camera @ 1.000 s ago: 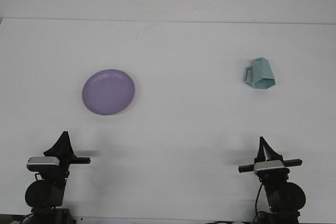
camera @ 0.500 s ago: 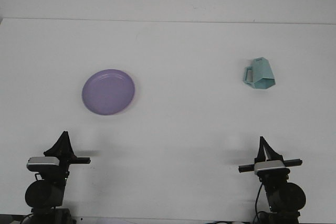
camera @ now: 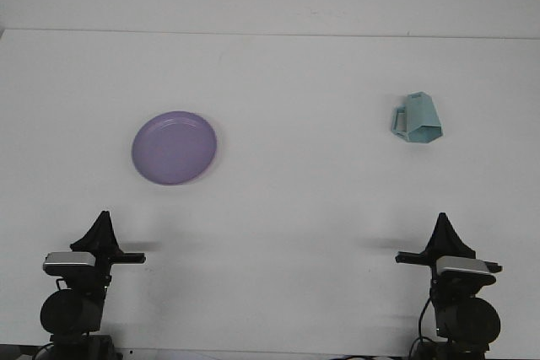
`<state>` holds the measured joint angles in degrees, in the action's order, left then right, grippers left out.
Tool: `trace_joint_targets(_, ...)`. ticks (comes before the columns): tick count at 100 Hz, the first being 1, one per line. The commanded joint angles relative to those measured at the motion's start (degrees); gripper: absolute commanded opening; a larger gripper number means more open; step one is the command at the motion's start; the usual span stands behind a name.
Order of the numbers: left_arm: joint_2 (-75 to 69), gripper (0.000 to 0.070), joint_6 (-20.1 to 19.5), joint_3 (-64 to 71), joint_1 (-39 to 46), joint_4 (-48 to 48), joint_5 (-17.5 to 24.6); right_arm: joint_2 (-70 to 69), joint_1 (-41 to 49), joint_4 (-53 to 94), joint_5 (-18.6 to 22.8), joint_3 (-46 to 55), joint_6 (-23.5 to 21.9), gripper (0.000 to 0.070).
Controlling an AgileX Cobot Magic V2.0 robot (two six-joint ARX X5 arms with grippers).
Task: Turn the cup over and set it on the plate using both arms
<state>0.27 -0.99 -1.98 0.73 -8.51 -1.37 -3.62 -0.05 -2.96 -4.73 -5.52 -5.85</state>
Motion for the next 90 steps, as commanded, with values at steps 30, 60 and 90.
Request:
trace_joint_targets(30, -0.1, 0.0012, -0.7, 1.1, 0.0, -0.6, -0.2, -26.1, -0.1, -2.8, -1.0, -16.9, 10.3, 0.0000)
trace_joint_targets(60, -0.1, 0.0012, -0.7, 1.1, 0.0, -0.6, -0.2, -53.4, -6.2, -20.1, 1.6, -22.0, 19.6, 0.0174)
trace_joint_targets(90, -0.1, 0.0012, -0.7, 1.1, 0.0, -0.6, -0.2, -76.5, -14.0, -37.1, 10.5, -24.4, 24.6, 0.0441)
